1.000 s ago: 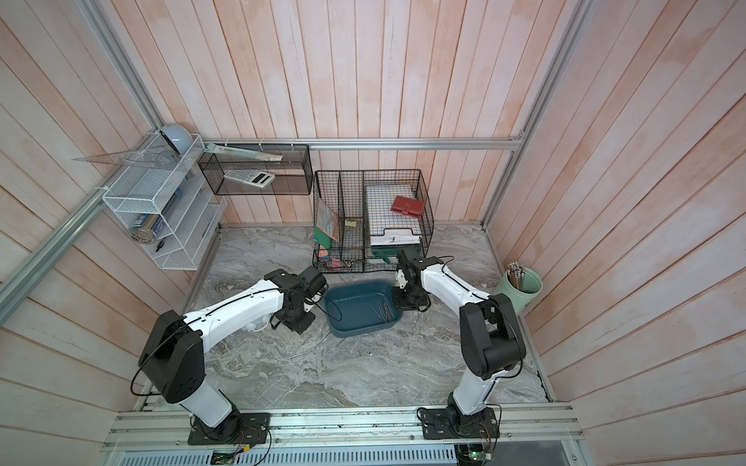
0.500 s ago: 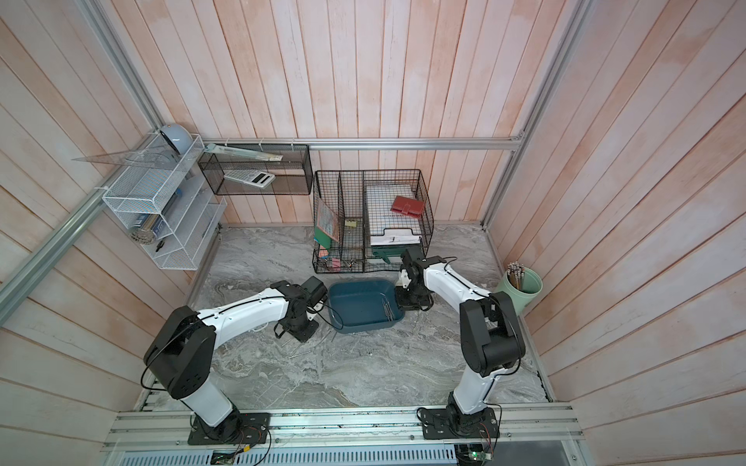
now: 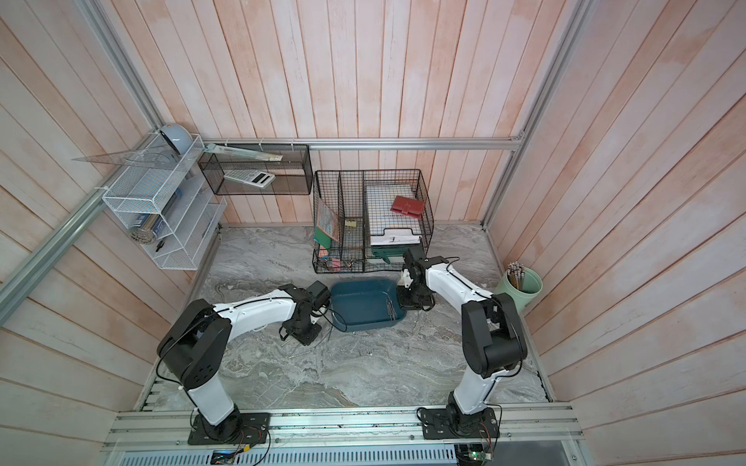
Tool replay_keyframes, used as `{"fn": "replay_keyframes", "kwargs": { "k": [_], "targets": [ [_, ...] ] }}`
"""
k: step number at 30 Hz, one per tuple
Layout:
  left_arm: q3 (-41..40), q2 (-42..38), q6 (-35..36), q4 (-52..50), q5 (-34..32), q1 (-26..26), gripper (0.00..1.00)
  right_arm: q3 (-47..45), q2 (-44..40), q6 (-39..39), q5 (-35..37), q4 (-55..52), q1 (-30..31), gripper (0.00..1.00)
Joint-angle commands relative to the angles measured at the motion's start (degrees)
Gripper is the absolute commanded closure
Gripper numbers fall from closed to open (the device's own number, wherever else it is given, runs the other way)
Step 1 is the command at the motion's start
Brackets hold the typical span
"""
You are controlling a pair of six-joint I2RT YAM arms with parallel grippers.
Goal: Put the nails on the desktop into the storage box
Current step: Pick up the nail from the center of the board.
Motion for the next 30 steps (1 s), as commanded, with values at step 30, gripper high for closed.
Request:
{"fn": "replay_keyframes", "kwargs": {
  "k": [30],
  "targets": [
    [12.4,-4.7,4.1,-5.2,-0.9,-0.5,1.00,-3.1,-4.8,3.4,8.1,-6.5,0.0,1.00]
  ]
}}
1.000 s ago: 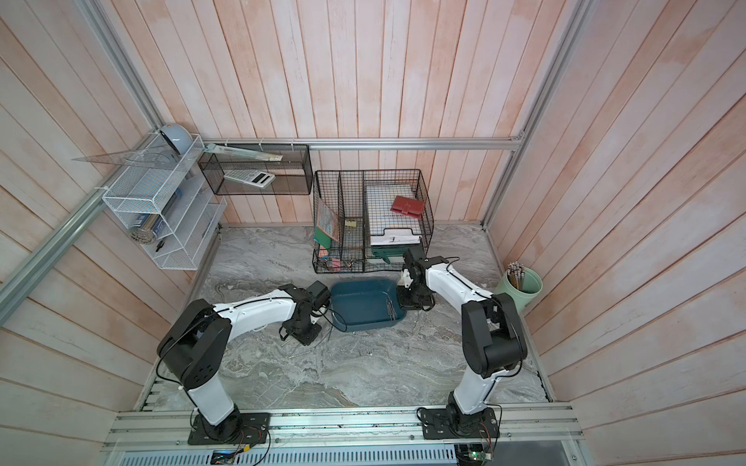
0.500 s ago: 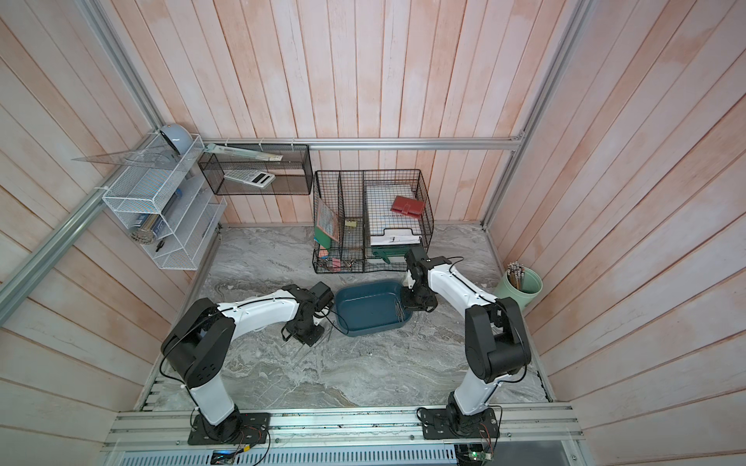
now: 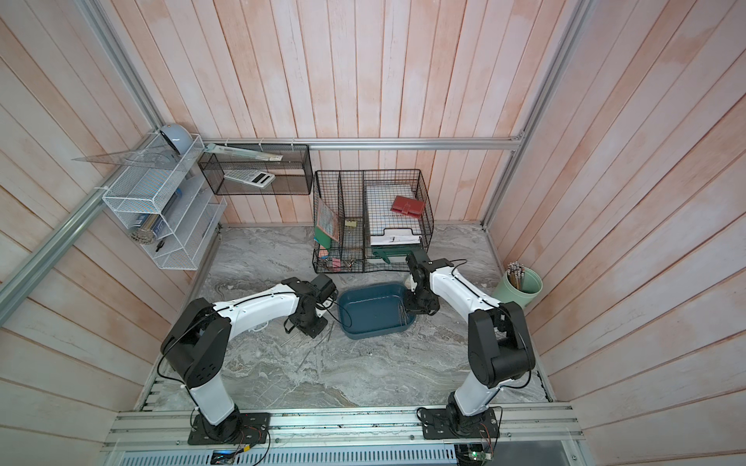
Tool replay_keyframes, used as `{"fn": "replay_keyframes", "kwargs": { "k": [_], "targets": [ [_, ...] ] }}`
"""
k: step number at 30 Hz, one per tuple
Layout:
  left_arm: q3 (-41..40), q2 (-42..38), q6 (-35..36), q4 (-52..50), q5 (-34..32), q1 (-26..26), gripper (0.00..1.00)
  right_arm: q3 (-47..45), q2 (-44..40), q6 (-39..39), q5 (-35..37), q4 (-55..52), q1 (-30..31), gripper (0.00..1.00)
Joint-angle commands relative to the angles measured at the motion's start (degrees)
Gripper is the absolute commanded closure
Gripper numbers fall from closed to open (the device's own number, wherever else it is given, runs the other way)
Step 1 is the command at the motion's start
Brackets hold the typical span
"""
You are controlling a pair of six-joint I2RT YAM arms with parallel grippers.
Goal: Put the nails on the desktop into the storage box
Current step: Pick up the nail from the center of the board, then place the nail in the storage box.
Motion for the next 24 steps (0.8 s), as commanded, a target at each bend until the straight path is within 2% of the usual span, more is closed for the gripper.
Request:
{"fn": "replay_keyframes", "kwargs": {
  "k": [1,5,8,13,15,18,19,20,22,23,24],
  "targets": [
    [5.9,-5.1,0.8,-4.1,-1.4,0.0,1.00,-1.2,-0.8,1.1,1.9,-2.4,0.1,1.00],
    [13.9,-7.5,-0.1,-7.8,-0.5,-0.8,1.00,-1.5,-0.7,1.3,2.1,-2.4,0.2,1.00],
    [23.0,-5.7,-1.0,-9.0,2.0,-2.6,1.00,-2.3,-1.3,2.0,2.0,-2.0,0.3,1.00],
    [37.1,4.4,-2.0,-8.1,7.5,-8.0,1.00,-3.7,-2.5,3.3,1.9,-1.2,0.4,1.00],
    [40.2,8.7,-2.3,-7.2,7.0,-9.0,1.00,-4.0,-2.8,3.8,1.6,-1.2,0.5,1.00],
    [40.7,13.4,-3.5,-5.0,7.4,-9.1,1.00,-5.1,-3.6,4.1,0.9,-0.6,0.5,1.00],
    [39.9,14.4,-4.1,-3.7,7.1,-9.1,0.91,-5.7,-3.8,4.1,1.0,-0.4,0.5,1.00],
    [38.9,15.1,-4.5,-2.7,6.2,-9.1,0.76,-5.9,-3.9,4.2,1.0,-0.3,0.5,1.00],
    [37.4,15.8,-5.1,-1.4,5.0,-9.2,0.40,-6.1,-3.9,4.2,1.0,-0.3,0.5,1.00],
    [36.7,15.3,-5.3,-0.9,4.1,-9.1,0.33,-6.2,-4.0,4.1,0.8,-0.2,0.5,1.00],
    [36.2,14.4,-5.7,-0.7,3.3,-9.1,0.32,-6.2,-4.1,4.1,0.8,-0.1,0.5,1.00]
  ]
}}
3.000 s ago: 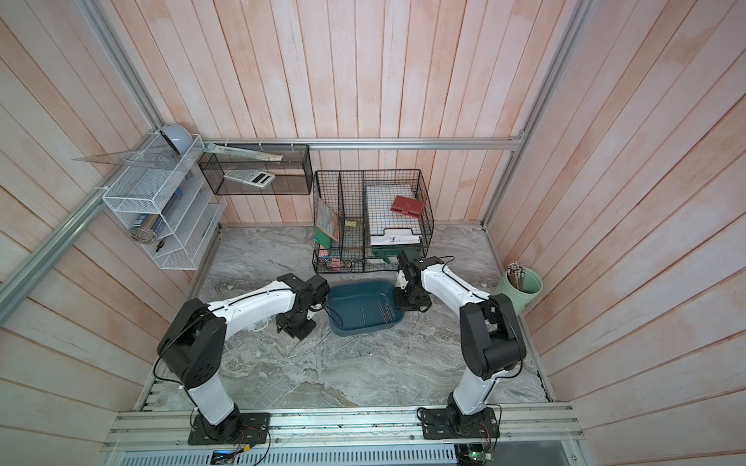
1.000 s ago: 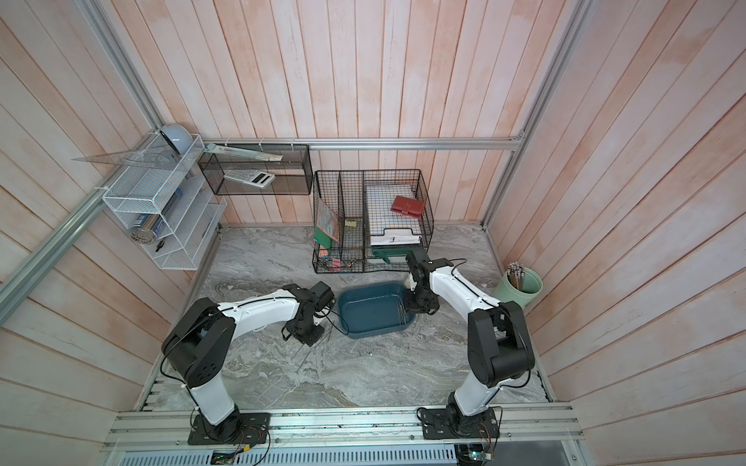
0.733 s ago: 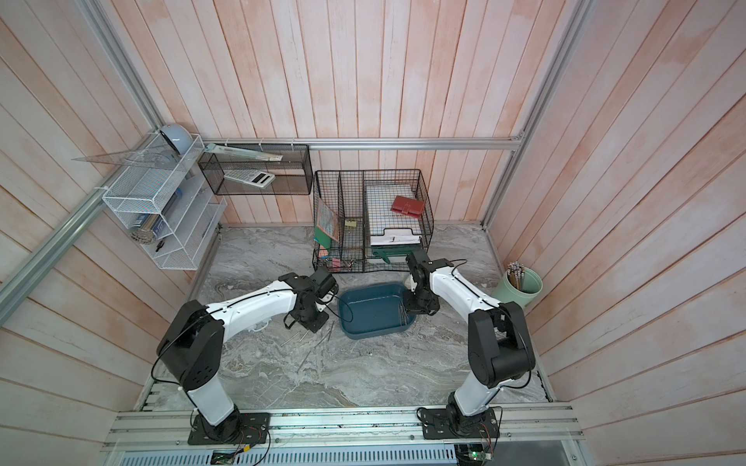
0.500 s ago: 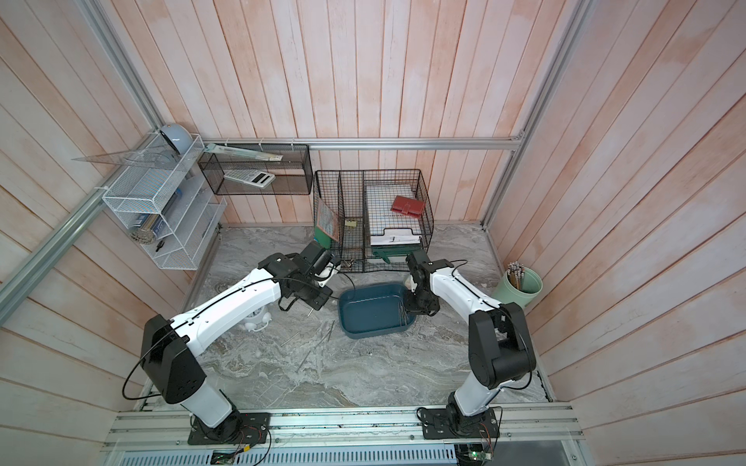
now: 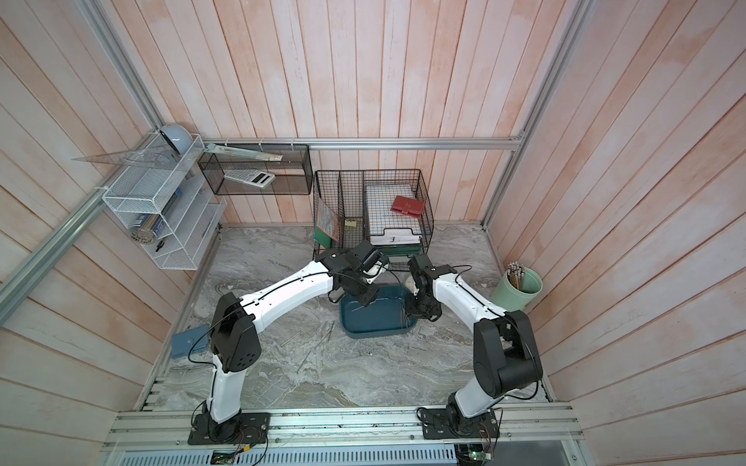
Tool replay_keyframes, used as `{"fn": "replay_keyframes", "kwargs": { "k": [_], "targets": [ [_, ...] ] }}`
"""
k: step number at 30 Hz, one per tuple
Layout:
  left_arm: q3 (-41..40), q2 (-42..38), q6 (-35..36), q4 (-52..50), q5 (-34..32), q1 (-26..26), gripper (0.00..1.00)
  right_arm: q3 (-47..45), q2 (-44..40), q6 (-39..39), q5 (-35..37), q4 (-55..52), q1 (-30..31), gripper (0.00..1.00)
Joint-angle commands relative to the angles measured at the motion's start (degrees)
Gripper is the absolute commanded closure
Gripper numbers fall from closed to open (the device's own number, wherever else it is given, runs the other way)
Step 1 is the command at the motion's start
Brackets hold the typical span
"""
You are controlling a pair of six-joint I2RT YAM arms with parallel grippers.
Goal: Put the nails on the desktop into the storage box
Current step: Place the nail in the storage box, then pick up the nail from the center of the board.
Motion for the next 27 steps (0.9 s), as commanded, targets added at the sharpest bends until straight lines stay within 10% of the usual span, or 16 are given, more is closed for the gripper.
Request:
{"fn": "replay_keyframes", "kwargs": {
  "k": [1,11,27],
  "targets": [
    [-1.6,-4.4,-2.3,2.6,-3.6,0.4,0.30,-1.6,-0.2,0.5,0.4,-2.1,0.2,1.00],
    [-29.3,-30.1,-9.7,-3.3,-10.8,6.9,0.21,-1.7,-0.2,-0.4,-0.5,-1.5,0.2,1.00],
    [-44.6,-25.2,-10.2,-2.2,-7.4,3.2,0.28,-1.5,0.5,-1.6,-1.7,-0.4,0.2,1.00]
  ]
}}
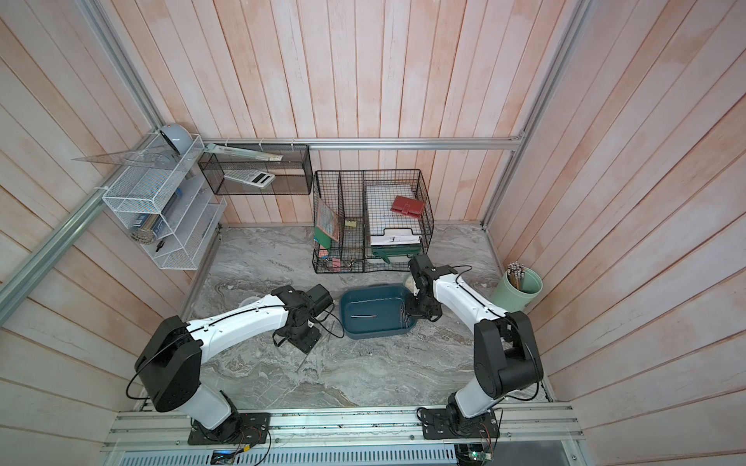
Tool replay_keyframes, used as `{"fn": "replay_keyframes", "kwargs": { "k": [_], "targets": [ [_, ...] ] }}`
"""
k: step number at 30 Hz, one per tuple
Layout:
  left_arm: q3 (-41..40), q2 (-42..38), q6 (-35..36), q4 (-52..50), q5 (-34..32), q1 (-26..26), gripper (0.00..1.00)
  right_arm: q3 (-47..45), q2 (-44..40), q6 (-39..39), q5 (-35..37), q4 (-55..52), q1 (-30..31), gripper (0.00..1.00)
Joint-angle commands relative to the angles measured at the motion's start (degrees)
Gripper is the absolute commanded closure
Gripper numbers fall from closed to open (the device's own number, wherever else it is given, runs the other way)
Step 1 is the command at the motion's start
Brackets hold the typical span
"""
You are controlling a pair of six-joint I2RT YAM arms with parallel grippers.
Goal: Put the nails on the desktop into the storage box
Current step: Pick up the nail from the center of the board.
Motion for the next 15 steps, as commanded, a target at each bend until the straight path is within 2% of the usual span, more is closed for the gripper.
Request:
{"fn": "replay_keyframes", "kwargs": {
  "k": [1,6,10,15],
  "targets": [
    [-0.9,1.3,-2.2,2.9,2.3,-0.5,0.28,-1.2,0.7,-0.8,-1.1,-0.8,0.2,1.00],
    [-3.3,3.7,-4.9,5.9,6.6,-1.0,0.30,-1.4,0.6,-1.0,-1.4,-0.4,0.2,1.00],
    [-6.6,4.8,-6.7,9.6,7.6,-1.0,0.30,-1.8,0.7,-1.1,-2.0,0.1,0.2,1.00],
    [-10.8,6.3,-8.4,14.2,10.5,-1.2,0.38,-1.6,1.0,-1.5,-1.6,-0.1,0.2,1.00]
  ]
}}
